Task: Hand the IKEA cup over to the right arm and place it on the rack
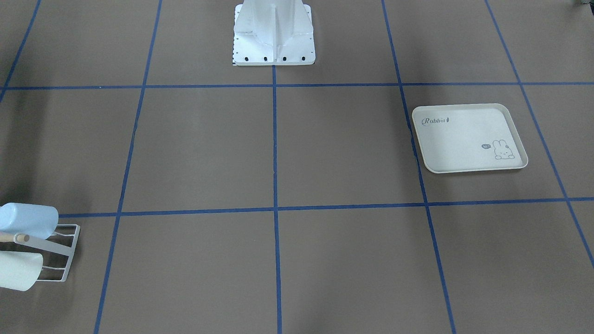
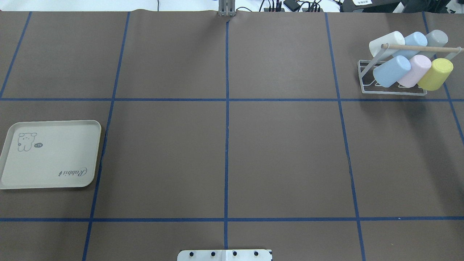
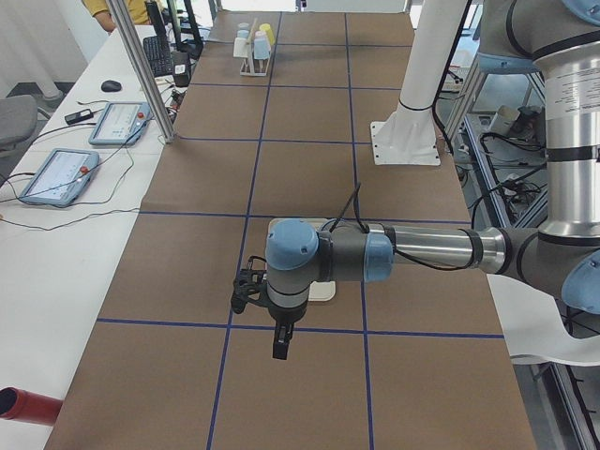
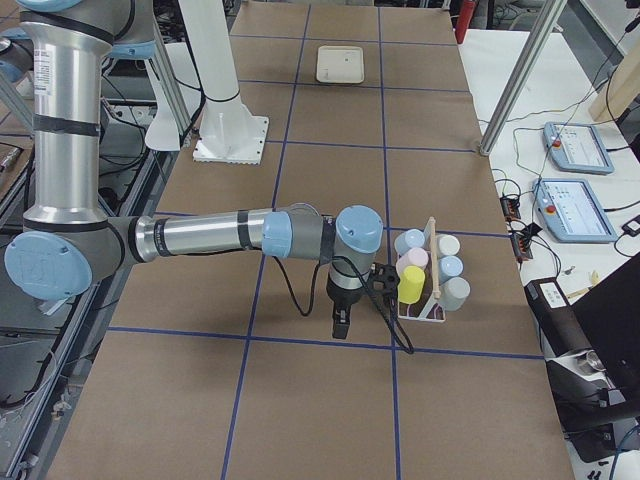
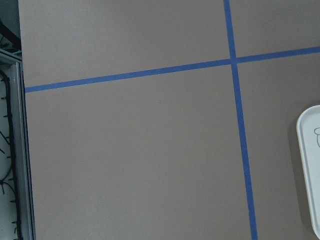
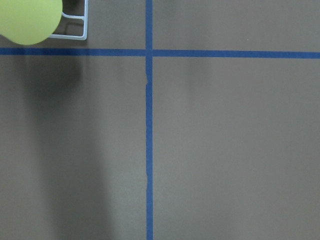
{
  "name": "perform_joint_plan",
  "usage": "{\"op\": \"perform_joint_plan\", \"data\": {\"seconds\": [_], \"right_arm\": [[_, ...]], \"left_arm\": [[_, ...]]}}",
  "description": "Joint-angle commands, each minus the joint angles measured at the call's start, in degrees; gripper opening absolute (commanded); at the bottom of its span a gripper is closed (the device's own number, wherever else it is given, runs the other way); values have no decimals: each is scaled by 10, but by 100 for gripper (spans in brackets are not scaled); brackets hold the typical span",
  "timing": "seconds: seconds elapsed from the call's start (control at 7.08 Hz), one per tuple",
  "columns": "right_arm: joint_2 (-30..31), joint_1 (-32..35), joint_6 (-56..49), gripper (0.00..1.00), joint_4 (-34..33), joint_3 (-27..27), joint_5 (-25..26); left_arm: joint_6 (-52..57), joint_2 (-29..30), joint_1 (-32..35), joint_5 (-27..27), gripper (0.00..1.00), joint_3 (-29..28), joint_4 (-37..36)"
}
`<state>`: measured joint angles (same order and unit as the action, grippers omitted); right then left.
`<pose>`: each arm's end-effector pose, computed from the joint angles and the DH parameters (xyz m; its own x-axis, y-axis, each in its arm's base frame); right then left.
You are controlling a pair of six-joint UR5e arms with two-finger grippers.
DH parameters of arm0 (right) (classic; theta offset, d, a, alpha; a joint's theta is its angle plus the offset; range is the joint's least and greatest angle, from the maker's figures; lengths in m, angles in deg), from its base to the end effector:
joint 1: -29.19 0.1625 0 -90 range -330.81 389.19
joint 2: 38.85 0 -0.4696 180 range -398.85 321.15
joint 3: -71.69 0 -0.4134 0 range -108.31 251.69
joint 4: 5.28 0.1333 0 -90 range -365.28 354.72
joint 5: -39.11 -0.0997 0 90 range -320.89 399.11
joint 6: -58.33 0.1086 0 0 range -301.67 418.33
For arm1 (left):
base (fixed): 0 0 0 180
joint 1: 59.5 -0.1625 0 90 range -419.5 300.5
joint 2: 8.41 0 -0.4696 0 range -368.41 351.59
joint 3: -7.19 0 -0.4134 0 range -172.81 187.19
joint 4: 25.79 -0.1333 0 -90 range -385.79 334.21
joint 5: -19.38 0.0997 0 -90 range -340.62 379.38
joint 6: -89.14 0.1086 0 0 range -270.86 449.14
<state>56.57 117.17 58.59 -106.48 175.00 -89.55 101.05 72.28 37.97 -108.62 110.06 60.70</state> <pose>0.0492 -0.4618 0.6637 0.7818 0.0130 0.6234 0.0316 0.9977 -0.0606 -0.1226 -0.4241 0.6857 0.7914 0.1049 -0.6022 -0.0341 0.9912 0.1279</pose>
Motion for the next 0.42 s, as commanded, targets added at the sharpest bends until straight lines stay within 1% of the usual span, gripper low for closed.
{"op": "perform_joint_plan", "data": {"seconds": [0.0,0.28], "right_arm": [[1,0,0,100,0,0,1],[1,0,0,100,0,0,1]], "left_arm": [[0,0,0,15,100,4,0],[0,1,0,19,100,4,0]]}}
